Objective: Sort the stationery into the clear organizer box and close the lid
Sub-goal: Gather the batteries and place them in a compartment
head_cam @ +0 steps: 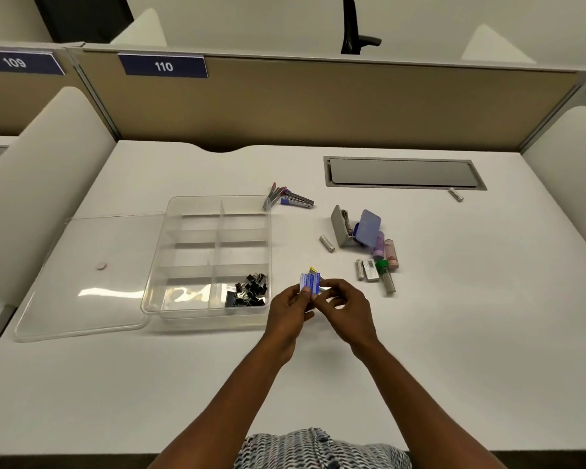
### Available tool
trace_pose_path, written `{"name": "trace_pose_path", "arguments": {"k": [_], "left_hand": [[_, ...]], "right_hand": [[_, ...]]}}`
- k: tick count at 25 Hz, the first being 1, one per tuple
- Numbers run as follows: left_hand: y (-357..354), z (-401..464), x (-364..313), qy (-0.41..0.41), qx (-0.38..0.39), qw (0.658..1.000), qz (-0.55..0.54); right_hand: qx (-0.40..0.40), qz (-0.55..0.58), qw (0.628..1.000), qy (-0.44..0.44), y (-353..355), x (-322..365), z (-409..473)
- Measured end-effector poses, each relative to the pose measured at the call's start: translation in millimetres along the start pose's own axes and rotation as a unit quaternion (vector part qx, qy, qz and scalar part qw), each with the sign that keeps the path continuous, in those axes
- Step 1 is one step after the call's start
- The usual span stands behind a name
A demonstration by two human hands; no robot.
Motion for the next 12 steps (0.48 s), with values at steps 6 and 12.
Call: {"name": "trace_pose_path", "arguments": {"k": [6,12], "left_hand": [[3,-1,4,0.006,0.015,1.000,0.009],[6,-2,7,0.010,0.010,1.000,-0.011]], "right_hand": [[0.024,-0.012,1.000,0.016,7,-5,-2],[0.058,0.039,0.997,-0.022,22,-12,7]]}}
Point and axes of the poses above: each hand's wrist, its own z-axis towards the middle knuckle, its own y-axis out of the back of the hand, x = y × z, the point moved 4 cm from there along z, towards the middle knuckle, and after that the axes turned 2 degrees about x, right-handed, at the moved point
